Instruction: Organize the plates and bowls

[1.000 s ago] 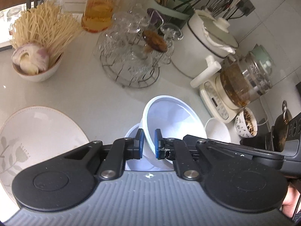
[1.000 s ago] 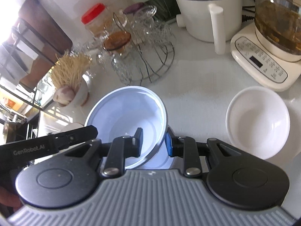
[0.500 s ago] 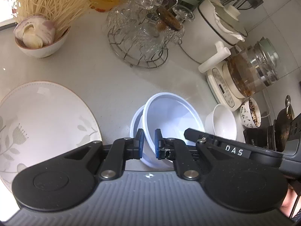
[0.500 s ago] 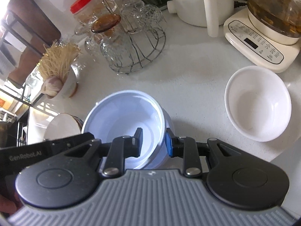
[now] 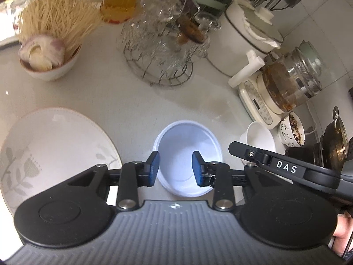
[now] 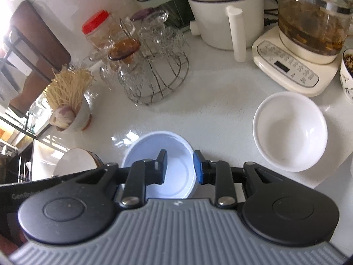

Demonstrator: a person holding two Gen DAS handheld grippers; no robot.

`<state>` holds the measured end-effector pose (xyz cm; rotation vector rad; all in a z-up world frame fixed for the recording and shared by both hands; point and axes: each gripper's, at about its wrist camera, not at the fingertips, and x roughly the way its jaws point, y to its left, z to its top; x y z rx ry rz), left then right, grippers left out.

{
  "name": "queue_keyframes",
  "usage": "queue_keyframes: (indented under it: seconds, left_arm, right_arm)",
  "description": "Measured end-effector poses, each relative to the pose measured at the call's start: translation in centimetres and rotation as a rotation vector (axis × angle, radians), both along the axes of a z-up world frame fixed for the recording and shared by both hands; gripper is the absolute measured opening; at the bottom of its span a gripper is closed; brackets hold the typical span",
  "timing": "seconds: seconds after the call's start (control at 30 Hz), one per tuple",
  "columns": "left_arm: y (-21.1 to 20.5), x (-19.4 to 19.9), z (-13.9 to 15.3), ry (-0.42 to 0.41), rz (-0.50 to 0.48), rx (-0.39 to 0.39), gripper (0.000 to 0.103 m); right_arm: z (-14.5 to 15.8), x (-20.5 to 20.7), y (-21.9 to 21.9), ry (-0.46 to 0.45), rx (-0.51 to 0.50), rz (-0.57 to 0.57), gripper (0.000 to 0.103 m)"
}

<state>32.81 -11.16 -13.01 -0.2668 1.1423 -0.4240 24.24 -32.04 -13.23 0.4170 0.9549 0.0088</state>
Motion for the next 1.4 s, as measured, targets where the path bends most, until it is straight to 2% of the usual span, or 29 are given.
queue_keyframes:
  seconds: [0.2,0.5,0.7,1.0,1.4]
  left_arm:
    - [-0.2,-0.4,2.6,-0.062,-0.016,-0.041,0.037]
    - [-0.9,-1.1,6.7,-0.184,-0.033,-0.028,0.037]
    - [-1.8,-1.4,8.4,-0.239,-0.043,-0.038,0.038]
    - [-4.9,-1.8,8.4,-0.251,-0.105,-0.051,0.042]
    - [-9.4,-2.0,7.8,-0.221,-0.223,-0.056,0.043]
  right_arm:
    - [2.5,-0.4,-0.1,-0.079,-0.017,0.006,0.03]
    - [6.6,-1.7,-0.2,-0.224,-0.07,0.045,0.03]
    - [7.9,-2.5,-1.1,-0.28,-0.101,0.025,0.03]
    - [7.7,-4.1,-3.3,-0.285,-0.118,-0.036,0.03]
    - [7.2,-7.1,-7.2,-0.262,-0.146,-0.158,0.03]
